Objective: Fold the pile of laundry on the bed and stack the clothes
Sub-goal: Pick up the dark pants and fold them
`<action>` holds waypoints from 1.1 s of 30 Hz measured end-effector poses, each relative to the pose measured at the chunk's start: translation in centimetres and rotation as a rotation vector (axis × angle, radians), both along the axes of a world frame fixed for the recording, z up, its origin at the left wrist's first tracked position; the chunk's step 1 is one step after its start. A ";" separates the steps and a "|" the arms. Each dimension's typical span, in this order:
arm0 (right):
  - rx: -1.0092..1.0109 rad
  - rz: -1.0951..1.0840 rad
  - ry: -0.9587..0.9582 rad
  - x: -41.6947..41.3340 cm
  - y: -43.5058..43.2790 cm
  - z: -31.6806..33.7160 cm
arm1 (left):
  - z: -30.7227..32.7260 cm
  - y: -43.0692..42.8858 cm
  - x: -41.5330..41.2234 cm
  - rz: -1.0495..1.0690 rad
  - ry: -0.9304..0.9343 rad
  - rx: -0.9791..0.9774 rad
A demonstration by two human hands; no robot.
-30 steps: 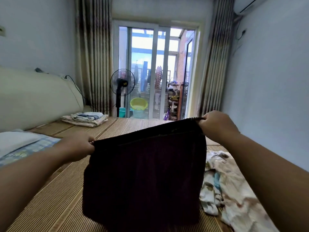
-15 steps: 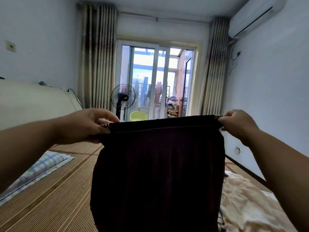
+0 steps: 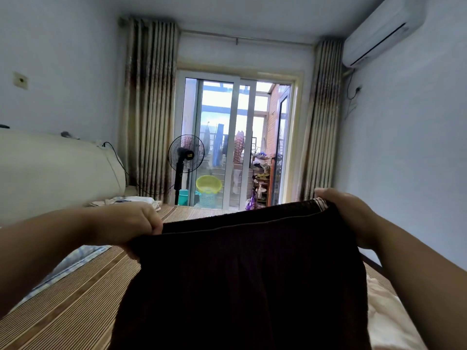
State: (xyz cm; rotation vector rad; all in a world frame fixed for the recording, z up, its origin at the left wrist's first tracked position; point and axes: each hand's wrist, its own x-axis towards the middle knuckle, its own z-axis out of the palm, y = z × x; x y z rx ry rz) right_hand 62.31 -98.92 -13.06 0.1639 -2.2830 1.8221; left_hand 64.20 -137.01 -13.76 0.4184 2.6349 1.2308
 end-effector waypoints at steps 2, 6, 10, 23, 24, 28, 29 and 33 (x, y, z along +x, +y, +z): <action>0.048 -0.001 0.038 -0.2 0.5 -0.1 | -1.1 -1.0 -0.4 -0.012 0.015 0.115; 0.085 0.137 0.047 -0.7 1.8 -0.4 | -2.0 -2.0 -1.3 -0.021 -0.018 0.407; 0.067 0.301 -0.075 -0.3 2.9 0.0 | -1.8 -2.9 -1.7 -0.110 -0.087 0.545; -0.395 -0.379 0.003 -5.5 -7.4 -4.3 | -2.3 9.1 -6.1 0.878 0.344 0.789; -0.437 -0.342 0.009 -5.5 -8.5 -4.6 | -2.1 10.9 -5.5 0.825 0.326 0.871; -0.431 -0.093 0.113 -3.3 -12.1 -4.4 | -1.9 15.2 -2.8 0.583 0.422 0.815; -0.381 0.003 0.167 -2.6 -12.4 -4.2 | -1.8 15.6 -2.1 0.519 0.460 0.777; -0.191 0.260 0.233 -1.0 -12.2 -3.9 | -1.9 16.1 -0.1 0.178 0.397 0.824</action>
